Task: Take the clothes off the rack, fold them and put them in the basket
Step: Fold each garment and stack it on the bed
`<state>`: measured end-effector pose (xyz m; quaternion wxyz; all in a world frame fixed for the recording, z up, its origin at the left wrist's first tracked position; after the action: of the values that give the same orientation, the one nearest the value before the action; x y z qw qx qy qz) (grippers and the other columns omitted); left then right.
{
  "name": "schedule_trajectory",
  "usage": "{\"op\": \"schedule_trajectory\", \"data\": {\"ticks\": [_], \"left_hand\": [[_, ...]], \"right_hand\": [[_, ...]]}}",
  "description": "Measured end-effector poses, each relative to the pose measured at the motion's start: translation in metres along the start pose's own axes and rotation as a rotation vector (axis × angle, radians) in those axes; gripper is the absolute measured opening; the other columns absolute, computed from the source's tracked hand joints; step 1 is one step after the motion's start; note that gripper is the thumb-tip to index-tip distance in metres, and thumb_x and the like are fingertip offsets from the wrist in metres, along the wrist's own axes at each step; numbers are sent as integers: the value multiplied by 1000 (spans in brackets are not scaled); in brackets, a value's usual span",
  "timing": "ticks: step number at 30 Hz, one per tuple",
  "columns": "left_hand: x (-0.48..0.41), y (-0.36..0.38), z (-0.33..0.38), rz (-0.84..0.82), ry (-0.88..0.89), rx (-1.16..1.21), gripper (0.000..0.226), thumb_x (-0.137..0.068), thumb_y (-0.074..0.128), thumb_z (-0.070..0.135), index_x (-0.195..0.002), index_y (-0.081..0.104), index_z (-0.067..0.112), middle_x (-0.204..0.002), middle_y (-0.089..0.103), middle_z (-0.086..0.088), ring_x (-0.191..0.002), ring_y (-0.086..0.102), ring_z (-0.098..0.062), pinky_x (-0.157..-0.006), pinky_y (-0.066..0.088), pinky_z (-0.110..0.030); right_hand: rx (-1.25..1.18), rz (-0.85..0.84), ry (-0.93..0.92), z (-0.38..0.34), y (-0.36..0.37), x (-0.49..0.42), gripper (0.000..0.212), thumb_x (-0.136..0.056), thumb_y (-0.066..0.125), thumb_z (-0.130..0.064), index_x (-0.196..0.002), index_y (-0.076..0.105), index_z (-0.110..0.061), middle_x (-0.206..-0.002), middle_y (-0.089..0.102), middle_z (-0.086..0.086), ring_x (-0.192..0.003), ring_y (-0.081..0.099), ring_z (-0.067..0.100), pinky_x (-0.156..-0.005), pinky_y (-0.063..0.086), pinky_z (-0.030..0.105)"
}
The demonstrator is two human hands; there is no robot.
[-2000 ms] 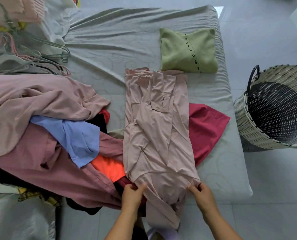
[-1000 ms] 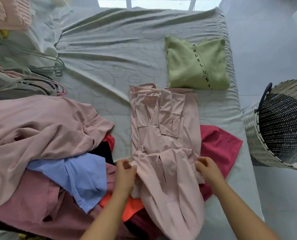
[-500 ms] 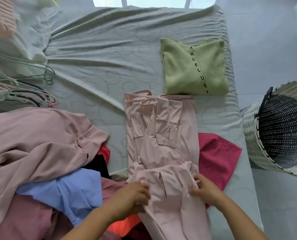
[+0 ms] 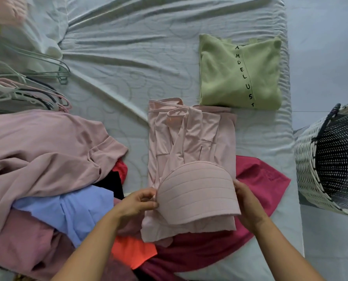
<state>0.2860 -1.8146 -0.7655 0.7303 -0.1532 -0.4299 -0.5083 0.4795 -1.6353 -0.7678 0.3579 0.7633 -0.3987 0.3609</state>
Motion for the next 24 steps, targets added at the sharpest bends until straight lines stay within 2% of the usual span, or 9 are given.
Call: {"op": "schedule_trajectory", "data": {"ticks": [2, 5, 6, 9, 13, 15, 17, 21, 24], "left_hand": [[8, 4, 14, -42, 39, 37, 41, -64, 72, 15, -104, 66, 12, -104, 68, 5, -96, 61, -4, -76, 47, -13], [13, 12, 31, -38, 86, 151, 64, -55, 86, 37, -108, 62, 11, -103, 69, 3, -92, 64, -6, -74, 49, -16], [12, 14, 33, 6, 83, 76, 59, -58, 85, 37, -105, 61, 12, -99, 69, 3, -88, 63, -5, -72, 48, -14], [2, 2, 24, 261, 50, -474, 49, -50, 80, 47, -79, 51, 20, -76, 53, 10, -72, 49, -7, -61, 38, -14], [-10, -12, -7, 507, 16, -832, 53, -58, 75, 49, -97, 56, 17, -101, 52, -4, -104, 49, -25, -86, 35, -31], [-5, -23, -15, 708, -40, -761, 58, -64, 81, 37, -109, 54, 13, -113, 49, -9, -112, 44, -28, -96, 33, -33], [-3, -25, -20, 745, -98, -648, 62, -64, 83, 32, -111, 50, 10, -114, 53, -9, -111, 48, -28, -94, 38, -34], [-8, -26, -27, 603, -215, -493, 51, -66, 83, 24, -101, 48, 10, -101, 59, -6, -94, 56, -23, -77, 42, -29], [-13, -19, -30, 458, -251, -287, 43, -64, 84, 14, -98, 59, 5, -95, 64, -11, -86, 59, -22, -76, 48, -31]], "right_hand": [[-16, -72, -3, -1, 9, 0, 47, -80, 51, -40, -106, 65, -4, -101, 70, 12, -93, 66, 21, -78, 55, 30], [158, -70, -91, -11, 7, -3, 60, -63, 77, -48, -95, 62, 1, -93, 66, 11, -84, 62, 20, -75, 52, 29], [243, -35, -124, -15, 2, -5, 68, -55, 83, -50, -93, 60, 1, -90, 64, 10, -81, 60, 17, -74, 51, 27], [506, 85, -159, -20, -20, -7, 48, -61, 83, -40, -82, 56, -8, -79, 61, 2, -69, 55, 10, -62, 47, 24], [990, 277, -241, -10, -39, -18, 29, -73, 78, -25, -79, 52, -13, -82, 59, 4, -81, 53, 23, -67, 40, 36], [1083, 426, -300, -8, -38, -16, 32, -73, 77, -26, -92, 57, -9, -97, 58, 10, -97, 48, 30, -79, 38, 38], [1103, 573, -266, -9, -38, -6, 46, -75, 75, -32, -107, 56, -4, -111, 54, 15, -106, 45, 36, -87, 36, 40], [996, 557, 18, 13, -43, -1, 59, -80, 69, -43, -117, 48, -2, -121, 51, 18, -109, 52, 37, -83, 41, 39], [920, 467, 123, 22, -48, -4, 51, -82, 67, -42, -107, 56, 1, -110, 61, 17, -99, 57, 33, -75, 41, 34]]}}
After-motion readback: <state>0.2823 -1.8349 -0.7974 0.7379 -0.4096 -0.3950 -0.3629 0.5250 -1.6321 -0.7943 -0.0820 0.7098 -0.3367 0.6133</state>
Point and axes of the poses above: each hand's wrist, its own x-axis away from the middle knuckle, its own y-axis out of the palm, z = x × y, the point moved 9 cm from there along -x, towards the middle knuckle
